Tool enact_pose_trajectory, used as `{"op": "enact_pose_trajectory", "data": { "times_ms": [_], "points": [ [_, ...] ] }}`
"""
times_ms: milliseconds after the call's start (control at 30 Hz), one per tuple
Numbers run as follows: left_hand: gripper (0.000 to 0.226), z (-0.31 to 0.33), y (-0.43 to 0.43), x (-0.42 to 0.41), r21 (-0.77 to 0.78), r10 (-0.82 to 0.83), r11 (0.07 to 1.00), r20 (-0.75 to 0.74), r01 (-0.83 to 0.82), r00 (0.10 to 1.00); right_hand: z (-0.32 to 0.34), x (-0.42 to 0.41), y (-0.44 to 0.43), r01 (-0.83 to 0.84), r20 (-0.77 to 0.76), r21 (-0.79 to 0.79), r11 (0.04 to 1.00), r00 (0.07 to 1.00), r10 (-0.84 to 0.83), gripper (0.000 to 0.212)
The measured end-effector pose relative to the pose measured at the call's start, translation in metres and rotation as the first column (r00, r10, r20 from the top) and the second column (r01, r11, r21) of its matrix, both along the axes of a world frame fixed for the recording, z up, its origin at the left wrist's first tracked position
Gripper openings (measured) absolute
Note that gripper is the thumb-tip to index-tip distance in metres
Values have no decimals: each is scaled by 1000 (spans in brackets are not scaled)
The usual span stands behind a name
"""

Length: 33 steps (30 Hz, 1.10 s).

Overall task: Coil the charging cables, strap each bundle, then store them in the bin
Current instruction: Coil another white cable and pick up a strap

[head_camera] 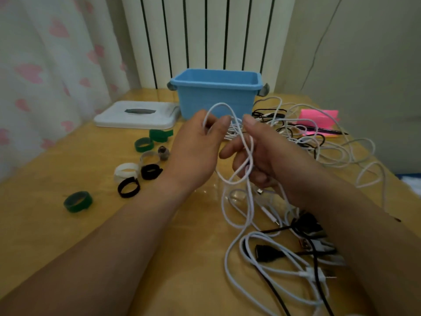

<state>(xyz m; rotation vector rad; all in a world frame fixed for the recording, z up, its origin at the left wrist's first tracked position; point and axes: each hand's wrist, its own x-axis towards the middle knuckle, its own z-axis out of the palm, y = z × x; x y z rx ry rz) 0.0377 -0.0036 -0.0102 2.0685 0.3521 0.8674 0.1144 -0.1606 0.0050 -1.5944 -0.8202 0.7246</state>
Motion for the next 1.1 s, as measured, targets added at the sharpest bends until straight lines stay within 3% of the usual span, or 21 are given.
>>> {"op": "enact_pose_trajectory", "data": {
  "times_ms": [67,133,200,267,300,433,500,567,600,700,767,833,967,1100],
  "points": [
    [31,-3,3,1,36,39,999,-28,-38,999,-3,0,-1,23,60,35,999,998,-25,43],
    [30,-2,3,3,-242,-26,970,-5,24,1000,-8,0,1,96,153,91,991,982,-109,29],
    [30,4,2,1,-618,-161,764,91,182,983,-12,2,3,181,274,163,970,936,-221,29],
    [38,7,2,-2,-743,-290,588,174,319,941,-12,2,4,224,336,211,952,897,-286,26],
    [46,8,-1,-3,-736,-359,563,192,376,914,-12,1,5,217,353,219,951,891,-285,24],
    [52,2,-14,-1,-520,-489,734,42,437,871,-15,-10,13,140,572,126,982,799,-187,23],
    [48,0,-17,0,-497,-444,768,40,403,895,-14,-12,14,123,643,55,991,755,-129,27],
    [41,4,-14,0,-545,-368,758,98,359,925,-11,-14,11,122,655,-5,992,751,-89,11],
    [38,7,-9,-1,-614,-328,704,164,357,930,-10,-15,9,138,647,-27,990,758,-87,14],
    [30,20,18,-4,-798,-150,369,454,476,878,-4,-6,-2,261,628,-30,965,756,-184,32],
    [23,24,39,-10,-835,-45,286,478,470,877,3,10,-10,369,594,73,927,730,-337,30],
    [25,23,50,-16,-855,-57,333,402,397,914,9,26,-20,422,462,212,882,752,-471,29],
    [46,22,40,-20,-828,-212,449,266,335,940,12,44,-30,517,50,463,720,796,-604,21],
    [47,16,21,-15,-645,-342,687,120,335,932,12,51,-32,530,-13,477,701,802,-597,9]
  ]
}}
